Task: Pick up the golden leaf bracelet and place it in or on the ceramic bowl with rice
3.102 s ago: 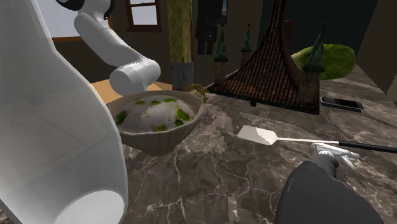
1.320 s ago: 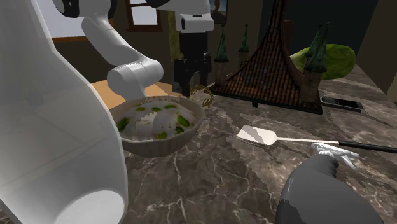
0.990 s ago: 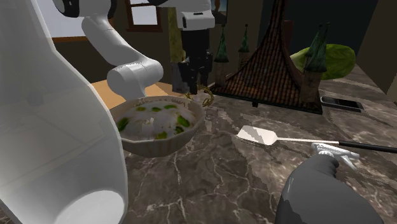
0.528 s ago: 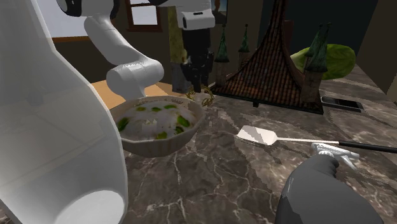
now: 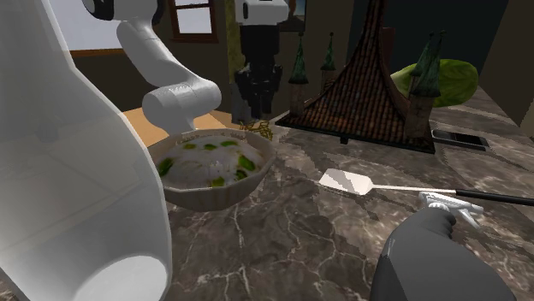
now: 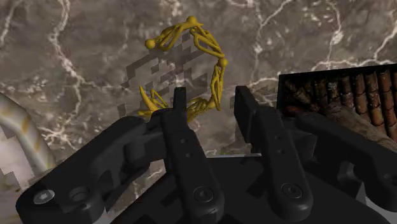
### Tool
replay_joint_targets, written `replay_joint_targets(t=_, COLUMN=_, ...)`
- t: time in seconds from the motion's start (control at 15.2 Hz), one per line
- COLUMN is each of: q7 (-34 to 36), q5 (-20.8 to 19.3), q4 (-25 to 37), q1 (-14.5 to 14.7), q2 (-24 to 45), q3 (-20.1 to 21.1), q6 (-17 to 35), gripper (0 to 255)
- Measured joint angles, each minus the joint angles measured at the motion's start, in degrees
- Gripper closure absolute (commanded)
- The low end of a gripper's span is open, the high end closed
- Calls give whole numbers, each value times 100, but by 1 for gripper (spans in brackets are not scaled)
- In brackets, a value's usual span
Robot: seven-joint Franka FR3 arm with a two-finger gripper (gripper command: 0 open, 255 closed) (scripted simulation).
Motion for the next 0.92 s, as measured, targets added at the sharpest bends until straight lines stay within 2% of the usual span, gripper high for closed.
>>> replay_joint_targets(t=0.07, q7=124, q5=58, q4=-199, q1=-104, q2=-239, q3=-62, q6=94, gripper=0)
replay_joint_targets(t=0.26, q7=789, q5=351, q4=-1100, q1=-662, q2=-1473, q3=-311, q6=485, gripper=0)
replay_joint_targets(t=0.33, q7=907, q5=408, q4=-1283, q1=-751, q2=-1679, q3=-333, q6=582, gripper=0)
replay_joint_targets(t=0.92, q7=1036, q5=480, q4=-1938, q1=-822, q2=-1780, q3=-350, q6=1257, gripper=0)
